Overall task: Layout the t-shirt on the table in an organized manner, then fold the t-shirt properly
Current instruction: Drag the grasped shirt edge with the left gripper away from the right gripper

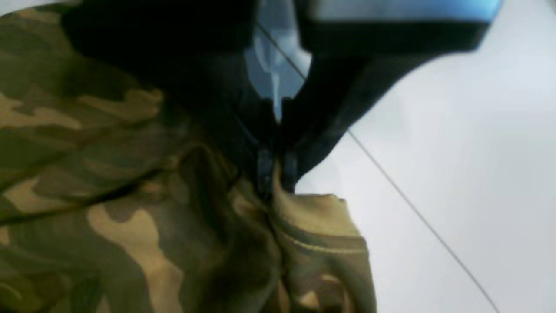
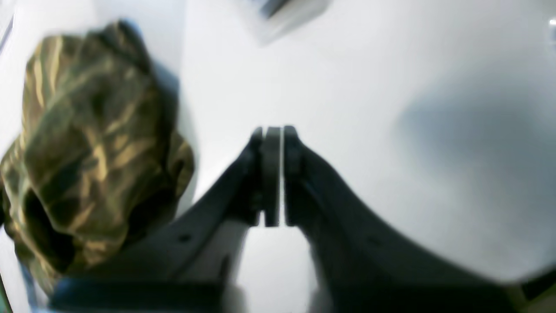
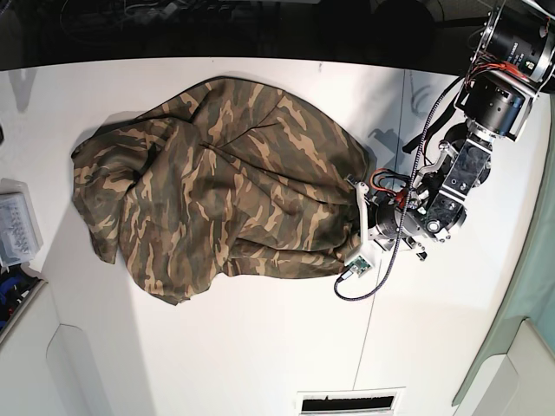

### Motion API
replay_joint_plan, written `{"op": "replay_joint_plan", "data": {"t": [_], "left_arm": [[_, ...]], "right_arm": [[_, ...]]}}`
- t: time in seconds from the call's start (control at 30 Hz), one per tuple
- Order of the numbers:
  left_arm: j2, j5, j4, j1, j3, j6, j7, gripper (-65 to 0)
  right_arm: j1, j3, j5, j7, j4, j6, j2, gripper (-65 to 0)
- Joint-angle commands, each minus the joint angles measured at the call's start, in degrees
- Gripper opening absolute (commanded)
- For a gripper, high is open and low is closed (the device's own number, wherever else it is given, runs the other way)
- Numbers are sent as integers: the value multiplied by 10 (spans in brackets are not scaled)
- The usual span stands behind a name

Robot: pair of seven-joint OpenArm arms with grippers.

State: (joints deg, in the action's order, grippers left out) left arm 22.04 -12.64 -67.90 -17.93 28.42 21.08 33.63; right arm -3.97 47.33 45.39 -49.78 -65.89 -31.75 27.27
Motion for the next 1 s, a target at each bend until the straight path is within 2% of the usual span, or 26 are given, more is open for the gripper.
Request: {"op": "replay_joint_plan", "data": {"t": [0.0, 0.07, 0.1, 0.2, 0.3, 0.4, 0.57, 0.63, 0.77, 0.87, 0.97], "left_arm": [[1, -4, -8, -14, -4, -3, -7, -650], [-3, -4, -8, -13, -4, -3, -3, -650], [-5, -4, -8, -12, -4, -3, -3, -650], [-4, -4, -8, -10, -4, -3, -4, -650], [-4, -4, -8, -10, -4, -3, -2, -650], [-5, -4, -8, -10, -4, -3, -1, -650], [-4, -4, -8, -9, -4, -3, 0, -650], [-4, -4, -8, -7, -4, -3, 3, -650], [-4, -4, -8, 5, -4, -3, 2, -650], [-4, -4, -8, 15, -4, -3, 2, -650], [-4, -3, -8, 22, -4, -3, 3, -650]], "right_arm": [[5, -14, 11, 21, -10, -3, 14, -477], [5, -53, 11, 41, -10, -3, 14, -360], [6, -71, 10, 50, -10, -3, 12, -329], [8, -125, -2, 84, -10, -2, 2, -322], [16, -163, -59, 111, -10, -2, -25, -322], [22, -189, -97, 134, -10, 0, -58, -322], [47, -203, -127, 138, -10, 0, -101, -325], [58, -203, -131, 138, -10, 0, -111, -379], [73, -203, -137, 137, -10, 0, -119, -650], [81, -198, -155, 132, -10, 0, -114, -650], [83, -177, -151, 128, -12, 0, -97, -650]]}}
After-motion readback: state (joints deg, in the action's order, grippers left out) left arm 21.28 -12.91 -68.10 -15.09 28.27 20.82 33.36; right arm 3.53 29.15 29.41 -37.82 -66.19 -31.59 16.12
